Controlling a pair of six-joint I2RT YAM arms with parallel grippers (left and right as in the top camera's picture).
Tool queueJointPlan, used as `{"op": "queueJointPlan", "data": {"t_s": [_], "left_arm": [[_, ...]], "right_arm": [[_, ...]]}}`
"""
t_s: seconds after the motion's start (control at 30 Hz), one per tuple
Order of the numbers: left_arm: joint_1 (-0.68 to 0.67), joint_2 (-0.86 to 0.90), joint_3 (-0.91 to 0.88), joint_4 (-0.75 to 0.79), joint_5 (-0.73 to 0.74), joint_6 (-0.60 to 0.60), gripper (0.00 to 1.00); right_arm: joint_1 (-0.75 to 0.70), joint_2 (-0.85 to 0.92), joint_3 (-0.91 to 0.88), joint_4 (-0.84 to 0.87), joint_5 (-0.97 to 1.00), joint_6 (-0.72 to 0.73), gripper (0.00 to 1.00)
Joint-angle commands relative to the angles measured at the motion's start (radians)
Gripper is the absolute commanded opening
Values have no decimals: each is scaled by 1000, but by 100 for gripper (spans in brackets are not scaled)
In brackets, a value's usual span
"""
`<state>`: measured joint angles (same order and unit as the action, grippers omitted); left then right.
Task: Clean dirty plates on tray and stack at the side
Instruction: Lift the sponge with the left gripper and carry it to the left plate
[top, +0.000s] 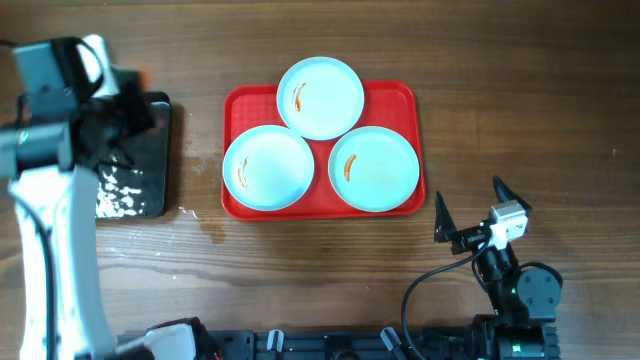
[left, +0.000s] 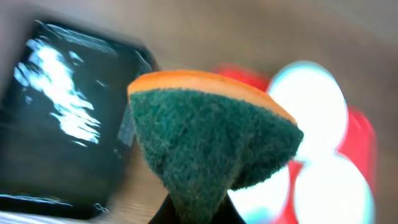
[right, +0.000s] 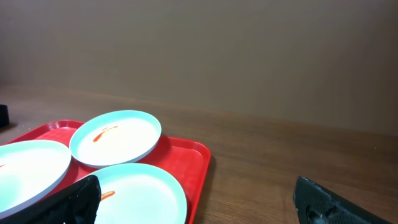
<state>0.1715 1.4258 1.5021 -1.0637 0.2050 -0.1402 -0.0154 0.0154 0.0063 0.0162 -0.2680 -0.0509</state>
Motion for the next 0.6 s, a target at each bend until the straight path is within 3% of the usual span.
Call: {"op": "queueJointPlan", "data": {"t_s": [0.0,0.23,0.43,0.57], "left_arm": [[-34,68,3,-71,318,-6,4],[-153,200,3,-236,321,-6,4],[-245,223,3,-216,314,-7,4],[-309,249,0,-164,113,-163,4]], "right_arm": [[5,-6,-1,5,6,-9,100],[5,-6,-1,5,6,-9,100],[5,-6,-1,14,3,-76,100],[5,-6,-1,25,-306,132,100]]}}
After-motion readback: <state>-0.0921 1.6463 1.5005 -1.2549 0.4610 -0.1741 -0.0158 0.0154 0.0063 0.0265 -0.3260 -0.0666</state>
